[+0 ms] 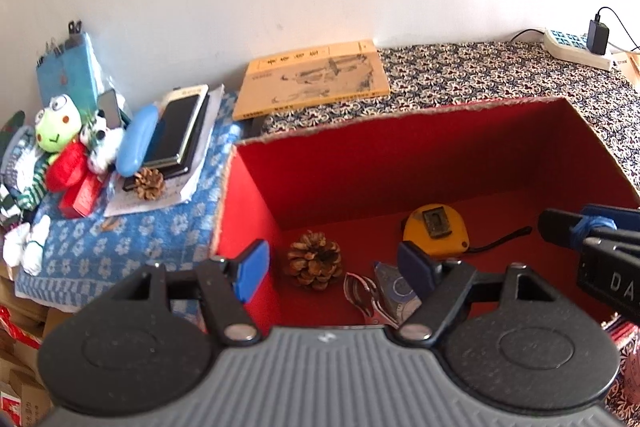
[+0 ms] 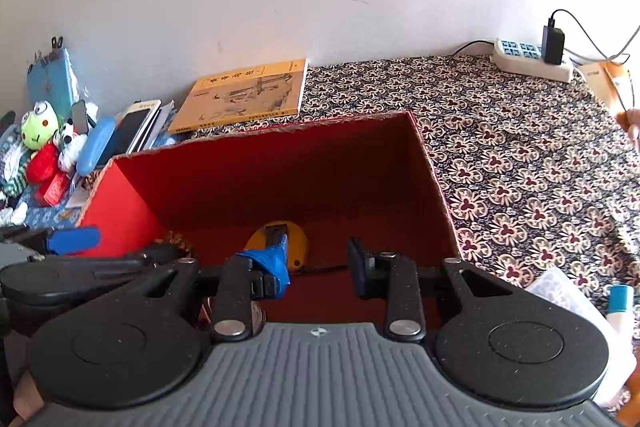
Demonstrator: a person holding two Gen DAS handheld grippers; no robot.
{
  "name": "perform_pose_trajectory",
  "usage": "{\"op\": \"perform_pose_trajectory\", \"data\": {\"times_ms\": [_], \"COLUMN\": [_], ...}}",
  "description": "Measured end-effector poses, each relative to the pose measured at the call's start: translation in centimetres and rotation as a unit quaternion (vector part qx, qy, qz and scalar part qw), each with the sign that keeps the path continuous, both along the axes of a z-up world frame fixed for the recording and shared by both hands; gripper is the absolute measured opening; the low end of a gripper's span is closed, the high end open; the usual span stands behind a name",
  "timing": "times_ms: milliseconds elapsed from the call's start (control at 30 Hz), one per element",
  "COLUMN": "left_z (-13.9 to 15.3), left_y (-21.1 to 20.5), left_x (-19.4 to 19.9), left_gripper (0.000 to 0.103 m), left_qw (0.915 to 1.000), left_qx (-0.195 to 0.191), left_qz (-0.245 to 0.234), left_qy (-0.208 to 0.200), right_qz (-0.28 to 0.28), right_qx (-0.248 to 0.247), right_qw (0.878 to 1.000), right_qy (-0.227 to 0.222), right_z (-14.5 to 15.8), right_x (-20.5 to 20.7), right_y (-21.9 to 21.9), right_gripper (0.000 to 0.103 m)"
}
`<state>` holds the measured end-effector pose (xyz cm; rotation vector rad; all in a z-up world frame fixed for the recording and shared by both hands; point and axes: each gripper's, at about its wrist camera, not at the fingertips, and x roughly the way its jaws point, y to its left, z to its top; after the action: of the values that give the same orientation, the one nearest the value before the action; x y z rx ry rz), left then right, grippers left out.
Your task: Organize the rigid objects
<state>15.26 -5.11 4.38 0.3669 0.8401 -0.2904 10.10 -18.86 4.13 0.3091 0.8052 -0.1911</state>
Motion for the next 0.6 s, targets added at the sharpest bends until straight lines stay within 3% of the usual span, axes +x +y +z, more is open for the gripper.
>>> {"op": "perform_pose_trajectory", "data": {"times_ms": [267, 400, 500, 600], "left_z": [1.5, 1.6, 1.6, 1.6], "left_y": [1.1, 1.6, 1.9, 2.2], "left_x": [-0.2, -0.2, 0.0, 0.1], "left_gripper": [0.073, 0.066, 0.054, 0.052], "left_qw": [0.9997, 0.9995, 0.9994, 0.9991], "left_qx": [-0.021, -0.026, -0.028, -0.032], "left_qz": [0.008, 0.016, 0.022, 0.025], "left_qy": [0.002, 0.002, 0.003, 0.008], "right_qz": [0.001, -0.002, -0.003, -0.003], "right_qx": [-0.001, 0.004, 0.007, 0.007], "right_qw": [1.0, 1.0, 1.0, 1.0], "right_qy": [-0.003, -0.008, -0.012, -0.015], "right_z": [0.7, 0.8, 0.9, 0.9], "right_x": [-0.9, -1.1, -1.1, -1.1], "right_y": [0.6, 0.9, 1.2, 1.3], "right_gripper": [0.015, 0.015, 0.015, 0.015]}}
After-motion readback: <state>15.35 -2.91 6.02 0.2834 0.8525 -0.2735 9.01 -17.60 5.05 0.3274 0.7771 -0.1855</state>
